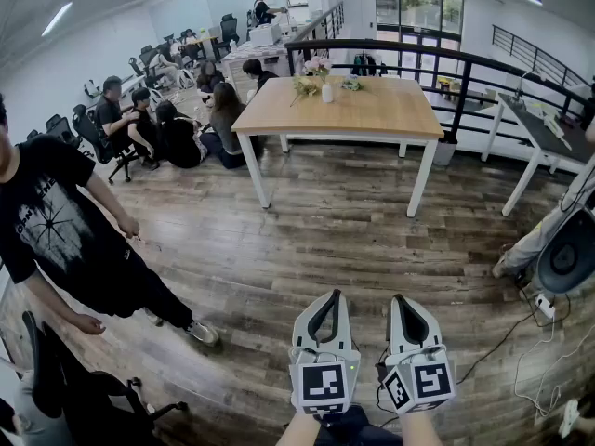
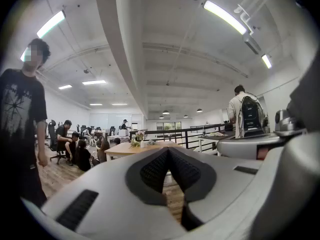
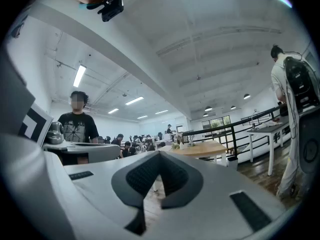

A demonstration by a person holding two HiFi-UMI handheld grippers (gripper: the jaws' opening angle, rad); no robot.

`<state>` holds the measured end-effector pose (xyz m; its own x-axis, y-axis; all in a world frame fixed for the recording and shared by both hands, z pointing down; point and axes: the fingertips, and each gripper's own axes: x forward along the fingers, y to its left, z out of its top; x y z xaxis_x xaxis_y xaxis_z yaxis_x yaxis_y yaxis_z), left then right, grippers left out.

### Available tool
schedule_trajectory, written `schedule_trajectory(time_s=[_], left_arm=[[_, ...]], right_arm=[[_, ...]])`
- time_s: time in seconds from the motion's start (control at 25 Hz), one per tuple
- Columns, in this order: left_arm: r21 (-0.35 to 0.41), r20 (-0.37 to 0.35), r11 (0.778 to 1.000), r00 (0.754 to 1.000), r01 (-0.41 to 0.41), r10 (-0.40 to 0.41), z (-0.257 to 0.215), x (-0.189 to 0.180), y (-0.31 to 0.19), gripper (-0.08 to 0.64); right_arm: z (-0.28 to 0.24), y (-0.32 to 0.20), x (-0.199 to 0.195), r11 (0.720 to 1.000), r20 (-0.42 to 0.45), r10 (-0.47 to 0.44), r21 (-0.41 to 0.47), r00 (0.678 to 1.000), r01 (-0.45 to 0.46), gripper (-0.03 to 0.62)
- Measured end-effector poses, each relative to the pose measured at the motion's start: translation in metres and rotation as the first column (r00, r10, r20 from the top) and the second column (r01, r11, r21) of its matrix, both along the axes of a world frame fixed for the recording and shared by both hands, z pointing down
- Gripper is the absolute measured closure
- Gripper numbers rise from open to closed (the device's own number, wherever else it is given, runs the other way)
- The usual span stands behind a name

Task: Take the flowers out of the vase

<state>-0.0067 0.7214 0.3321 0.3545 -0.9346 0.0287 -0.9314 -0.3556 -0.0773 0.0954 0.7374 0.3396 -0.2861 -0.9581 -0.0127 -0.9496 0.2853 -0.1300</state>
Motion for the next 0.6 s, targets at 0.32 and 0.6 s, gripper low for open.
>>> schedule_trajectory(time_s=[0.32,0.6], left_arm=[[-0.003,0.0,1.0,1.0,-0.001,0.001,0.0,0.006,-0.01,0.526],[-0.003,0.004,1.0,1.0,0.001,-0.001,0.001,0.016,-0.015,0.526]], right_arm=[[0.0,-0.009,0.006,1.0,-0.001,0.0,-0.003,1.0,0.0,0.598],[0.001,-0.016,0.012,1.0,0.005,-0.018,-0.002,1.0,0.018,0.598]])
